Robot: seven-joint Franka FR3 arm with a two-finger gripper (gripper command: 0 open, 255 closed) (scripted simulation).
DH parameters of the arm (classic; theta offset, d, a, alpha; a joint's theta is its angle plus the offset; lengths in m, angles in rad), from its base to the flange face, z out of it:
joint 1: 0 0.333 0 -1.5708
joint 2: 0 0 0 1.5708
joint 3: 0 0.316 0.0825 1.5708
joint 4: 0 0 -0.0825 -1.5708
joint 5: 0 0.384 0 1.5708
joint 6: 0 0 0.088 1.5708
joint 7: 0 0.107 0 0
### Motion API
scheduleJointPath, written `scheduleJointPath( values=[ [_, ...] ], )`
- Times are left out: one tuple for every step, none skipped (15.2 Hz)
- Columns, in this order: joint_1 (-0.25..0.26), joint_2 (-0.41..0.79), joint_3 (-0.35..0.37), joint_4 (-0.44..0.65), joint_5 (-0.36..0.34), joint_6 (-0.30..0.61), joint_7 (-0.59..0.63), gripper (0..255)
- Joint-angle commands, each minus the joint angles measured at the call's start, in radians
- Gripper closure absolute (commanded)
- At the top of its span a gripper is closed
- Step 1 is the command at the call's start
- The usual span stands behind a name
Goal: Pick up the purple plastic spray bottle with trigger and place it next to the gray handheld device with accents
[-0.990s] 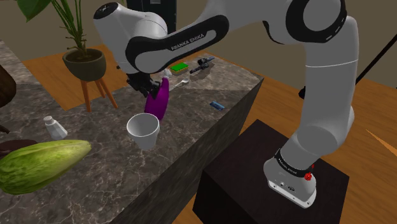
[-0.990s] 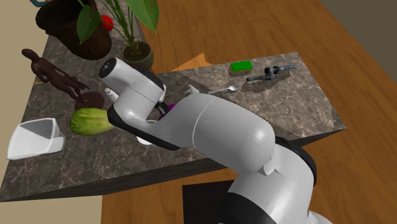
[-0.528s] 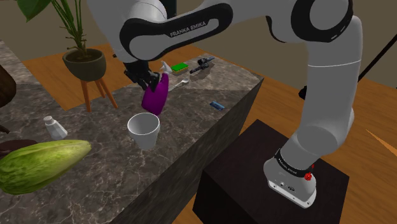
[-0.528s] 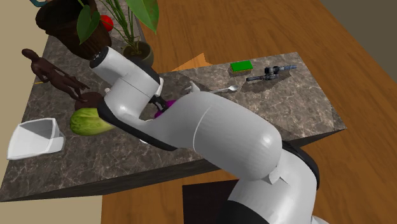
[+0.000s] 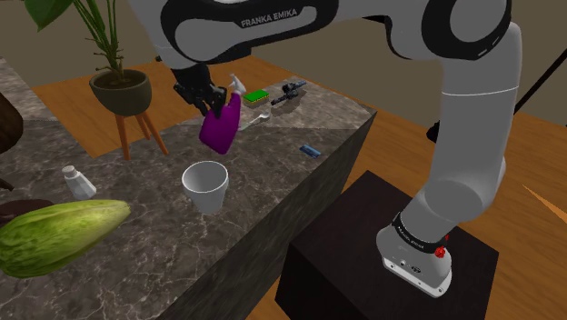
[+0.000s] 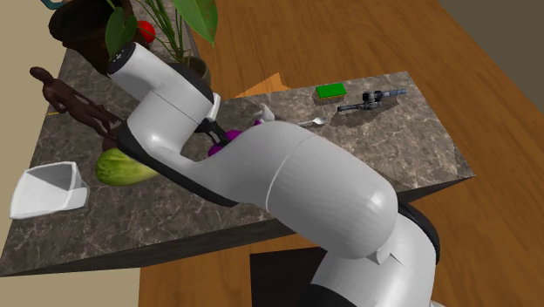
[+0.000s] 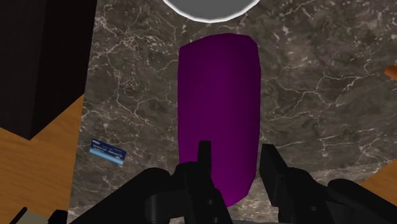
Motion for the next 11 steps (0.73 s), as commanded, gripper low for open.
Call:
scheduleJointPath(
  values=[
    [0.002,-0.006,0.003,0.019,0.005,-0.022,-0.009,255],
    [0.004,-0.008,0.003,0.031,0.007,-0.033,-0.014,255],
    [0.007,-0.009,0.004,0.043,0.008,-0.045,-0.018,255],
    [0.009,-0.010,0.004,0.056,0.009,-0.057,-0.023,255],
    [0.012,-0.010,0.005,0.069,0.010,-0.069,-0.027,255],
    [0.016,-0.010,0.005,0.082,0.010,-0.082,-0.031,255],
    [0.019,-0.010,0.005,0.096,0.010,-0.094,-0.036,255],
    [0.023,-0.010,0.005,0.110,0.010,-0.107,-0.040,255],
    [0.027,-0.009,0.005,0.125,0.010,-0.120,-0.045,255],
    [0.031,-0.008,0.005,0.140,0.010,-0.133,-0.049,255],
    [0.036,-0.007,0.005,0.156,0.009,-0.146,-0.053,255]
  ],
)
